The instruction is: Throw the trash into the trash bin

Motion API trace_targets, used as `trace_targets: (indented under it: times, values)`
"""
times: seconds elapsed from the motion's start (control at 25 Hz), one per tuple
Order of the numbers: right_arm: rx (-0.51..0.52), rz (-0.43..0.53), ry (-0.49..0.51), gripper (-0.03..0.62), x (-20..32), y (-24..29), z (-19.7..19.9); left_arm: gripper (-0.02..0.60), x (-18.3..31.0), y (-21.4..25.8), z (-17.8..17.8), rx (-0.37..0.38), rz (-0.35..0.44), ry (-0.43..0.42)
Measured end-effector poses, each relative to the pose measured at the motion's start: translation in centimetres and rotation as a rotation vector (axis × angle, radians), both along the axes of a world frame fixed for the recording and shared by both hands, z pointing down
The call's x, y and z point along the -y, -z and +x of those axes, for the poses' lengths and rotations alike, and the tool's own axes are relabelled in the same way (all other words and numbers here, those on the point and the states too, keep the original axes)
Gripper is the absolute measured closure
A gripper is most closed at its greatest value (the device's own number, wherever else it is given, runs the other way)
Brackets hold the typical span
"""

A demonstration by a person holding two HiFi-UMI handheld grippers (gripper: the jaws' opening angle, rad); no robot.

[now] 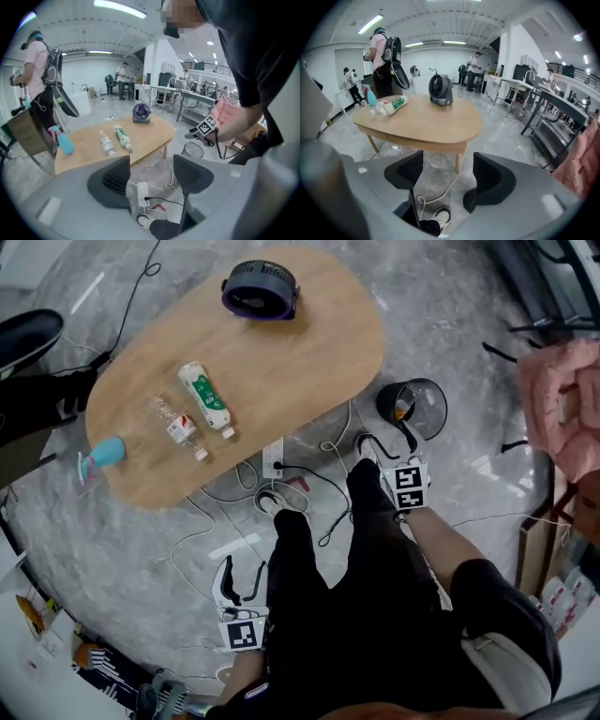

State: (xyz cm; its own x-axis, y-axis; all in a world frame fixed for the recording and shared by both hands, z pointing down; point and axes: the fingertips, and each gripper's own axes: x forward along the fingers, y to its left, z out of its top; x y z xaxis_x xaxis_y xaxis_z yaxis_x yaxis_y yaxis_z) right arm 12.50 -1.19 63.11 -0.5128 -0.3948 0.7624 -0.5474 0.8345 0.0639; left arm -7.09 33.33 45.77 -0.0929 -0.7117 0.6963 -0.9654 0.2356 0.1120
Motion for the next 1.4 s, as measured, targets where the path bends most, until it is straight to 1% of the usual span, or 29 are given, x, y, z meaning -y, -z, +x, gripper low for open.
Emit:
trace_targets:
  times: [0.08, 0.16, 0.28, 0.4, 0.48, 0.56, 0.6, 0.72, 0.84, 0.88, 0.92, 1.0, 1.04, 1.08, 1.16, 1.2, 1.24, 1.36, 1.4]
  values:
    - [0.049, -0.009, 0.049, 0.233, -1.9, 2.0, -3.0, 0.282, -1.1, 0.0, -1.4, 0.010, 0.012, 0.068]
    - [0.099, -0.029, 0.115, 0.235, -3.8, 3.5, -6.0, 0.282, -2.3, -0.2, -2.0, 0.033, 0.022, 0.116]
    - [0.163, -0.057, 0.195, 0.233, -6.7, 4.9, -10.3, 0.282, -3.2, -0.3, -3.2, 0.054, 0.040, 0.167]
    - [0.209, -0.069, 0.245, 0.235, -9.4, 6.0, -14.2, 0.282, -4.0, -0.2, -5.6, 0.090, 0.074, 0.198]
    - [0.236, -0.075, 0.287, 0.237, -11.0, 6.7, -16.7, 0.282, -4.7, 0.0, -7.2, 0.114, 0.097, 0.241]
    - [0.236, -0.083, 0.348, 0.238, -12.7, 6.4, -18.9, 0.282, -5.9, 0.2, -8.3, 0.126, 0.110, 0.298]
    - [0.220, -0.094, 0.378, 0.241, -13.6, 5.6, -19.9, 0.282, -6.6, 0.3, -8.6, 0.128, 0.113, 0.319]
    - [0.181, -0.131, 0.430, 0.240, -15.7, 3.2, -23.1, 0.282, -9.0, 0.2, -8.6, 0.121, 0.100, 0.349]
    - [0.195, -0.087, 0.460, 0.240, -15.5, 2.9, -27.9, 0.282, -11.7, -0.2, -8.0, 0.128, 0.083, 0.382]
    - [0.202, -0.071, 0.459, 0.238, -15.1, 3.1, -29.5, 0.282, -12.4, -0.1, -7.9, 0.150, 0.079, 0.375]
    - [0.210, -0.055, 0.452, 0.238, -14.6, 3.3, -31.1, 0.282, -12.7, 0.4, -7.9, 0.190, 0.074, 0.342]
    - [0.231, -0.031, 0.419, 0.238, -13.3, 3.8, -33.7, 0.282, -12.9, 2.0, -8.1, 0.294, 0.056, 0.212]
    - [0.235, -0.022, 0.398, 0.238, -12.6, 3.8, -34.8, 0.282, -13.2, 2.4, -8.3, 0.314, 0.049, 0.192]
    - [0.230, -0.016, 0.378, 0.238, -11.9, 3.6, -35.7, 0.282, -13.6, 2.5, -8.6, 0.315, 0.043, 0.200]
    - [0.190, -0.014, 0.360, 0.238, -10.8, 2.3, -37.0, 0.282, -14.3, 2.4, -8.6, 0.339, 0.020, 0.158]
    - [0.159, -0.019, 0.366, 0.238, -10.6, 1.4, -37.6, 0.282, -14.7, 2.2, -8.5, 0.339, 0.019, 0.154]
    - [0.125, -0.029, 0.378, 0.238, -10.5, 0.3, -38.1, 0.282, -15.3, 2.0, -8.3, 0.320, 0.027, 0.186]
    - [0.041, -0.080, 0.408, 0.238, -10.7, -2.7, -39.6, 0.282, -17.7, 0.8, -8.5, 0.179, 0.069, 0.430]
    - [0.025, -0.096, 0.404, 0.237, -10.7, -3.4, -40.1, 0.282, -18.3, 0.5, -8.7, 0.158, 0.068, 0.466]
